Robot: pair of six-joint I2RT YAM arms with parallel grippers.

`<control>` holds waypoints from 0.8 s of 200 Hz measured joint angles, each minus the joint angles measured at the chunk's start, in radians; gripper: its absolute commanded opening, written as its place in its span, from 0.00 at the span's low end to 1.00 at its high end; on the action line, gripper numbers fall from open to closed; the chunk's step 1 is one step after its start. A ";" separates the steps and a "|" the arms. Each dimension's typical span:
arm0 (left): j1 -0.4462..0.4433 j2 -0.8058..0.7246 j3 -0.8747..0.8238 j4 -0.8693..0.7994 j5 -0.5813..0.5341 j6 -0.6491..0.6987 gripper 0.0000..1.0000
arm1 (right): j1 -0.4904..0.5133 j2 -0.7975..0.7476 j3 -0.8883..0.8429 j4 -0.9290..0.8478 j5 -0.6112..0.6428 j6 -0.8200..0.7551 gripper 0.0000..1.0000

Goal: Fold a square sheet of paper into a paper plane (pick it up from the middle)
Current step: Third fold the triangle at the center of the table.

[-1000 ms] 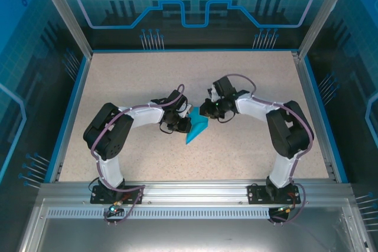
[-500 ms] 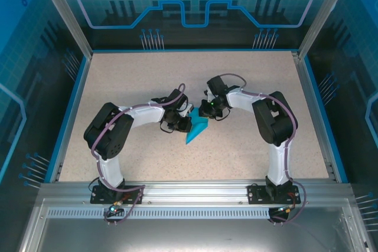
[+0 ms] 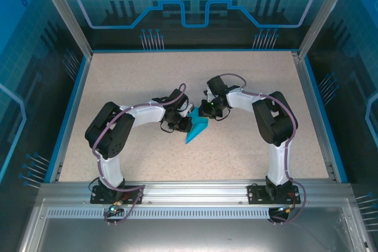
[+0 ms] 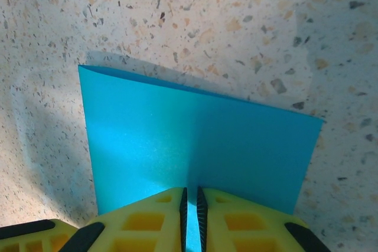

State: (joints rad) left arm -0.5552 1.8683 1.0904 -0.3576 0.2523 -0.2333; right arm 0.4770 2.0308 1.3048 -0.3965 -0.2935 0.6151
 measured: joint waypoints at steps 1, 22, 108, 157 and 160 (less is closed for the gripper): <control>0.000 0.000 0.000 0.000 0.000 0.000 0.12 | 0.000 0.000 0.000 0.000 0.000 0.000 0.17; 0.000 0.000 0.000 0.002 0.001 -0.001 0.12 | 0.000 -0.007 0.000 -0.014 -0.002 -0.006 0.18; 0.003 0.000 -0.013 0.024 0.016 -0.004 0.12 | 0.017 -0.273 -0.179 0.079 -0.069 0.060 0.14; 0.004 0.000 -0.014 0.023 0.018 -0.004 0.12 | 0.093 -0.284 -0.313 0.158 -0.101 0.161 0.14; 0.004 0.000 -0.014 0.023 0.018 -0.004 0.12 | 0.096 -0.283 -0.315 0.163 -0.101 0.166 0.14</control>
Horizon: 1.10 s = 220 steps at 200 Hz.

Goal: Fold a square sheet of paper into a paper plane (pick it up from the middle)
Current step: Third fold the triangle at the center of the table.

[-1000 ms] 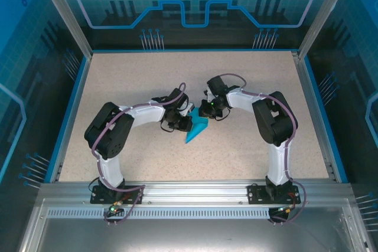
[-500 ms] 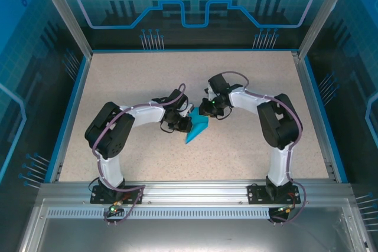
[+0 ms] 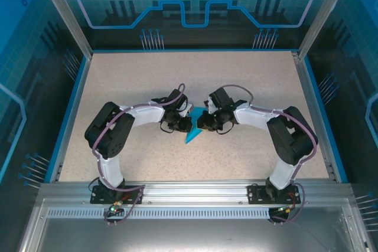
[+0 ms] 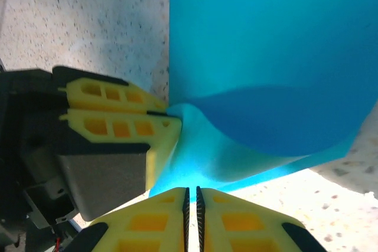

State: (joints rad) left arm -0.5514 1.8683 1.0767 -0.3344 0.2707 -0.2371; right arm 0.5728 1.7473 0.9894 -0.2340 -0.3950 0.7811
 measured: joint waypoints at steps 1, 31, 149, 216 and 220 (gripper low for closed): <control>0.000 0.000 0.000 0.000 0.000 0.000 0.12 | 0.002 0.000 -0.001 0.004 -0.002 0.003 0.14; 0.000 0.000 0.000 0.000 0.000 0.000 0.12 | 0.019 0.001 -0.010 0.062 -0.018 0.039 0.15; 0.000 0.000 0.000 0.000 0.001 0.000 0.12 | 0.023 0.052 -0.077 0.130 -0.024 0.068 0.15; 0.000 0.001 0.000 0.000 0.011 0.000 0.11 | 0.024 0.071 -0.080 0.123 0.005 0.068 0.15; 0.000 0.001 0.000 0.000 0.011 0.000 0.11 | 0.024 0.071 -0.080 0.124 0.005 0.068 0.15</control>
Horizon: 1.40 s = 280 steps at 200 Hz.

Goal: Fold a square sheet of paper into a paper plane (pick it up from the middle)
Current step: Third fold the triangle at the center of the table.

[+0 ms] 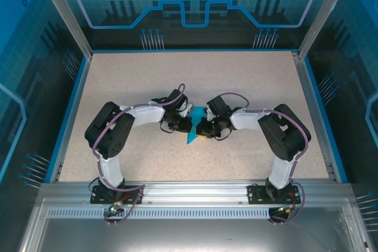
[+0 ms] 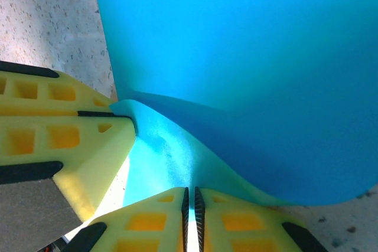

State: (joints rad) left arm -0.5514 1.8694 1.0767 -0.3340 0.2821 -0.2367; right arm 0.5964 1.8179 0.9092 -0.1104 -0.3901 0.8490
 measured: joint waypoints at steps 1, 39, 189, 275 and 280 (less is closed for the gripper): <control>0.000 0.000 0.000 0.000 0.000 0.000 0.12 | 0.000 0.000 0.000 0.000 0.000 0.000 0.15; 0.000 0.001 0.000 0.000 0.000 0.000 0.11 | -0.004 -0.029 -0.013 0.015 -0.007 0.009 0.16; 0.000 0.001 0.000 0.000 0.000 0.001 0.10 | -0.089 -0.018 -0.045 0.089 -0.039 -0.004 0.16; 0.000 0.001 0.000 0.000 0.000 0.000 0.09 | -0.159 0.011 -0.046 0.124 -0.082 -0.019 0.14; 0.000 0.001 0.000 0.000 0.000 0.000 0.09 | -0.159 0.018 -0.046 0.128 -0.087 -0.019 0.14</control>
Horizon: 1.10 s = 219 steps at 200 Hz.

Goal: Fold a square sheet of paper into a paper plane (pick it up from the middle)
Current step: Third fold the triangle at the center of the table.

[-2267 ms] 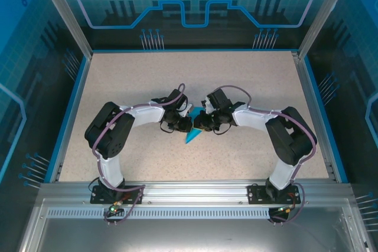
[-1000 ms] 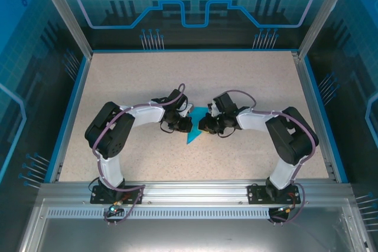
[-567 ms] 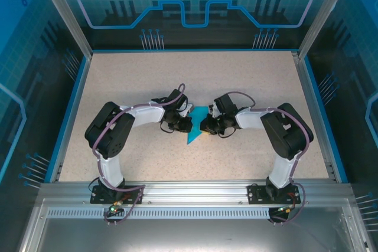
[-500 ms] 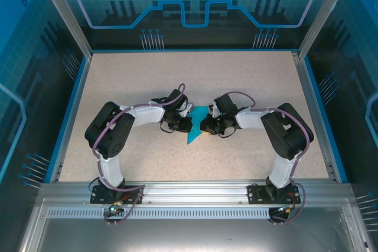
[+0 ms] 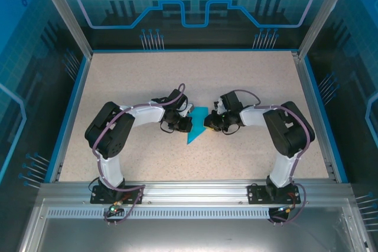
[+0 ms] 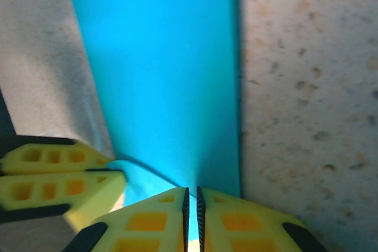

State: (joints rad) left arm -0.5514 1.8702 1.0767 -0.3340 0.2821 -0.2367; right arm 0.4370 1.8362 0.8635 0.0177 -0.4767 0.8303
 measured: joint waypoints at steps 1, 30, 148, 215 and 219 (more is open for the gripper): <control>0.000 0.000 0.000 0.000 0.000 0.000 0.09 | -0.001 0.000 0.000 0.000 -0.001 0.000 0.15; 0.000 -0.001 -0.001 0.001 0.000 0.000 0.08 | -0.004 0.001 0.000 0.003 0.000 -0.004 0.14; 0.000 -0.003 -0.001 0.002 0.000 -0.020 0.08 | 0.016 0.061 0.231 -0.197 0.127 -0.103 0.14; 0.000 -0.018 -0.019 0.005 0.000 -0.027 0.09 | 0.023 0.113 0.287 -0.281 0.186 -0.144 0.13; 0.000 -0.018 -0.019 0.006 0.000 -0.027 0.09 | 0.023 0.113 0.287 -0.283 0.186 -0.144 0.13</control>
State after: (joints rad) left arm -0.5518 1.8523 1.0573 -0.3283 0.2817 -0.2634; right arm 0.4603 1.9491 1.1507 -0.2649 -0.2905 0.6861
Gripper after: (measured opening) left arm 0.088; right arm 0.134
